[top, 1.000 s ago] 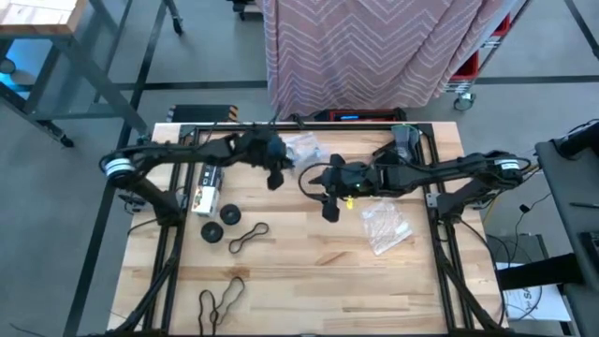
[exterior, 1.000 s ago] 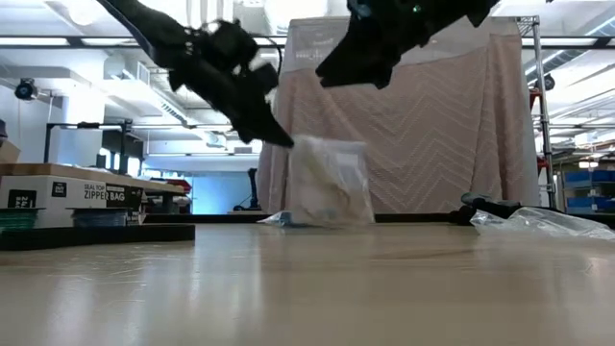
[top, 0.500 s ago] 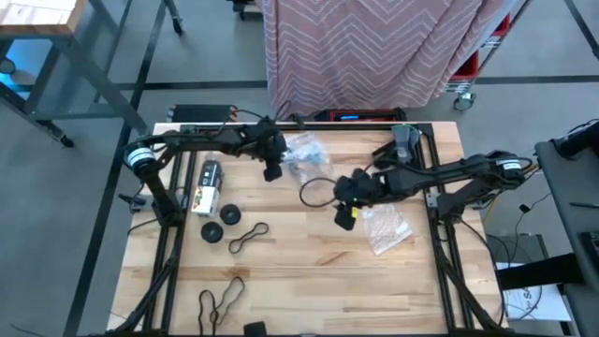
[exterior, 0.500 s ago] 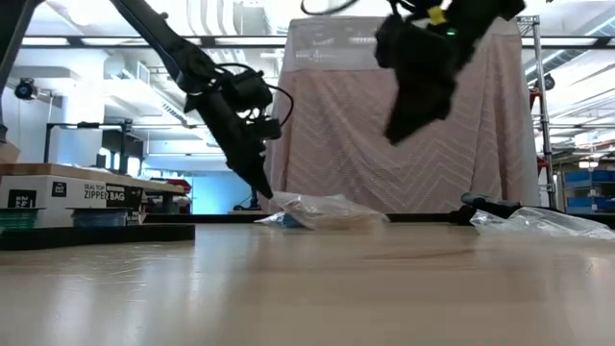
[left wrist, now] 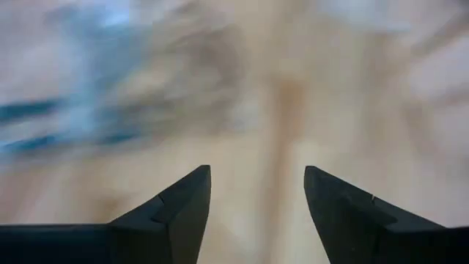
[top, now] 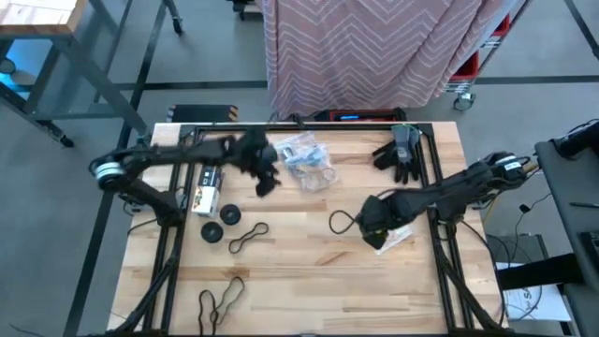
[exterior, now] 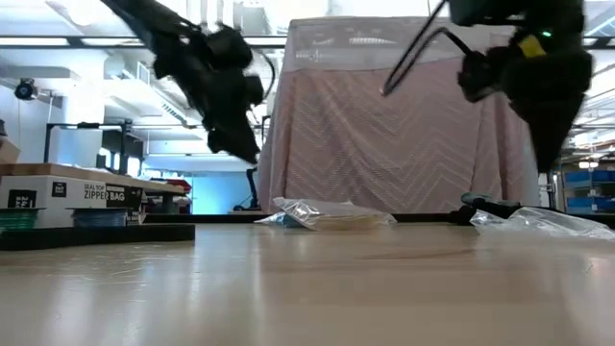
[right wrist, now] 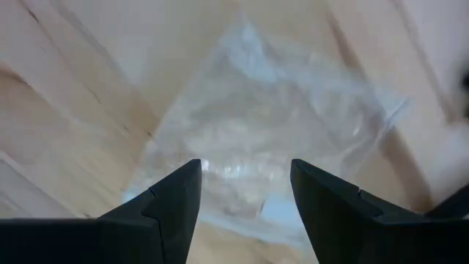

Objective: Sort rubber bands
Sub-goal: Open the transparent zip bag

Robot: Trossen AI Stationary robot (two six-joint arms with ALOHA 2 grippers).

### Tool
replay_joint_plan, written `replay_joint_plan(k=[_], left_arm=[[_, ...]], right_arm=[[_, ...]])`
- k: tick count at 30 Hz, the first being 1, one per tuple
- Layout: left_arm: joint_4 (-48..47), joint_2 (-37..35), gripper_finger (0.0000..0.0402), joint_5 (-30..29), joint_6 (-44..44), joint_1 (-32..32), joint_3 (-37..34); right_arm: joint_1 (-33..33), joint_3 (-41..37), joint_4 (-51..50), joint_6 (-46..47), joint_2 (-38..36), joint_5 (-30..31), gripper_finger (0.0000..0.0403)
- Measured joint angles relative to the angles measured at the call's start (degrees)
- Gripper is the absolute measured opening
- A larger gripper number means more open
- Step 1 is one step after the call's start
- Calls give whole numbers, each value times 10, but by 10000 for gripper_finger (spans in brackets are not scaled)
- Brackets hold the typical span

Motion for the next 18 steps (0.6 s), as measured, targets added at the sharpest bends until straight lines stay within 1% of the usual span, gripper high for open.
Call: replay_joint_plan(k=[3, 4, 5, 6, 8, 11, 13, 15, 16, 18], left_arm=[[161, -53, 207, -1, -72, -99, -93], [227, -65, 205, -13, -97, -137, -122], [293, -74, 203, -34, -120, -176, -150], [352, -77, 201, -68, -139, -216, -171], [435, -78, 194, -145, -153, -295, -195], [465, -67, 183, -260, -144, -389, -199], [464, -53, 175, -324, -131, -432, -200], [457, -37, 167, -361, -131, -454, -194], [458, -28, 163, -371, -135, -459, -192], [459, -8, 156, -372, -141, -465, -184]], right_arm=[[22, -27, 14, 48, 4, 0, 202], [28, -37, 22, 66, 6, 1, 200], [33, -47, 32, 84, 9, 0, 199], [36, -55, 49, 96, 16, -1, 197], [43, -66, 106, 105, 29, -5, 191], [44, -68, 201, 96, 68, -32, 182], [44, -59, 278, 74, 106, -53, 175], [42, -37, 364, 41, 140, -67, 168], [39, -18, 400, 22, 162, -72, 164], [39, 25, 441, -30, 200, -76, 157]])
